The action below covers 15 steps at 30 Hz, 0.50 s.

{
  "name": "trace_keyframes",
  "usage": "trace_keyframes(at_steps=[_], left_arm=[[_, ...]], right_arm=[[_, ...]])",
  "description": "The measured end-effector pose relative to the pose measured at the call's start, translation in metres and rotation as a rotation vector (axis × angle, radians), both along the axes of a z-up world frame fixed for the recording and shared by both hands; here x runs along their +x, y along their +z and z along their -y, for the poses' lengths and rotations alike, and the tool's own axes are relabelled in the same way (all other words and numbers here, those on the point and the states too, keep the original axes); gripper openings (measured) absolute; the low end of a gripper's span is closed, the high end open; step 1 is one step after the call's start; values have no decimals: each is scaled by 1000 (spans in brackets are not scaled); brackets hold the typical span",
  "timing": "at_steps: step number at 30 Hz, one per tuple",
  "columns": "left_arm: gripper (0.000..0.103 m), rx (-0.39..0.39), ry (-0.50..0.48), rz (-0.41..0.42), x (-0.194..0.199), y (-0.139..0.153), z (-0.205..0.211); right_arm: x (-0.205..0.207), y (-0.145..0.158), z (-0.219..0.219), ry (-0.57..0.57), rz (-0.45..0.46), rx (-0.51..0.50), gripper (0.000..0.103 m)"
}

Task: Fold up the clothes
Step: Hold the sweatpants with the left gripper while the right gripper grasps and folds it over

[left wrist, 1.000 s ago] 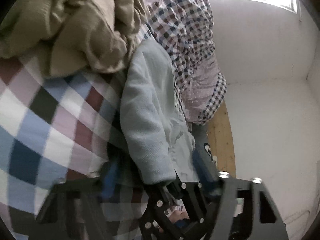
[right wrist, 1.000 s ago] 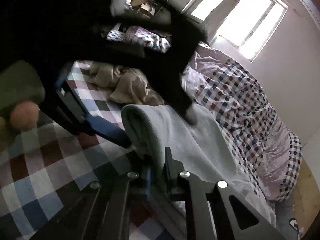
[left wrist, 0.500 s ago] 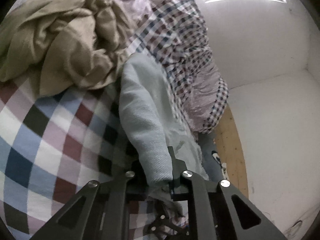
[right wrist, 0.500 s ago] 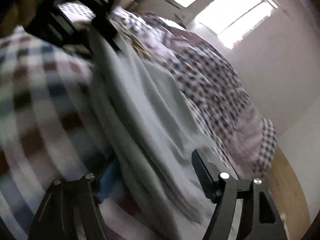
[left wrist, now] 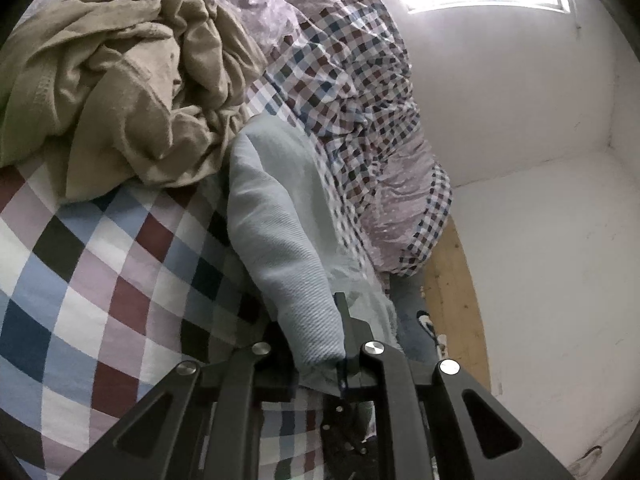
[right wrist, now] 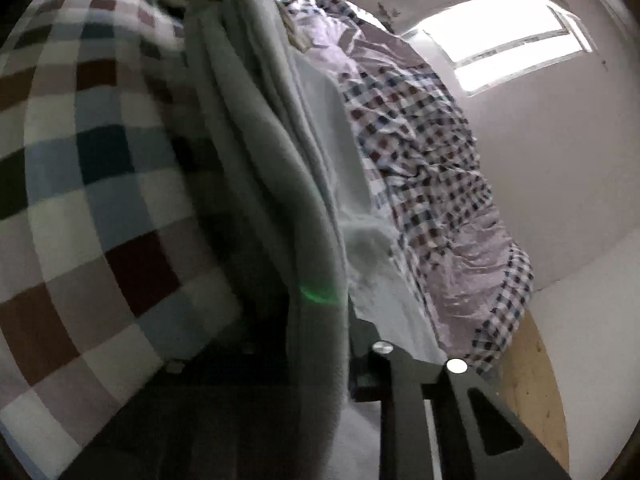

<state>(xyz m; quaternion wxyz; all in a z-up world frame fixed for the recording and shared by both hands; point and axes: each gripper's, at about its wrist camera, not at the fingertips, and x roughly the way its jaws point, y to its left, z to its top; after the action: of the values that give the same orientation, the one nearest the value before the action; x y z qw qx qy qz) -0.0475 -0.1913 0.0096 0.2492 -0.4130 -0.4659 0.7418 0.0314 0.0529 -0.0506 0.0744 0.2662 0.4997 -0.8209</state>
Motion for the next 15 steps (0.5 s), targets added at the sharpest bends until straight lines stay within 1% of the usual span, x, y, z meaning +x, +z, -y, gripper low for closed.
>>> trace_keyframes(at_steps=[2, 5, 8, 12, 15], left_arm=[[12, 4, 3, -5, 1, 2, 2], [12, -9, 2, -30, 6, 11, 4], [12, -40, -10, -59, 20, 26, 4], [12, -97, -21, -104, 54, 46, 4], [11, -145, -19, -122, 88, 59, 4]], right_arm=[[4, 7, -1, 6, 14, -13, 15], [18, 20, -1, 20, -3, -23, 13], [30, 33, -3, 17, -10, -56, 13], [58, 47, -5, 12, -25, -112, 13], [83, 51, -5, 12, -26, -142, 13]])
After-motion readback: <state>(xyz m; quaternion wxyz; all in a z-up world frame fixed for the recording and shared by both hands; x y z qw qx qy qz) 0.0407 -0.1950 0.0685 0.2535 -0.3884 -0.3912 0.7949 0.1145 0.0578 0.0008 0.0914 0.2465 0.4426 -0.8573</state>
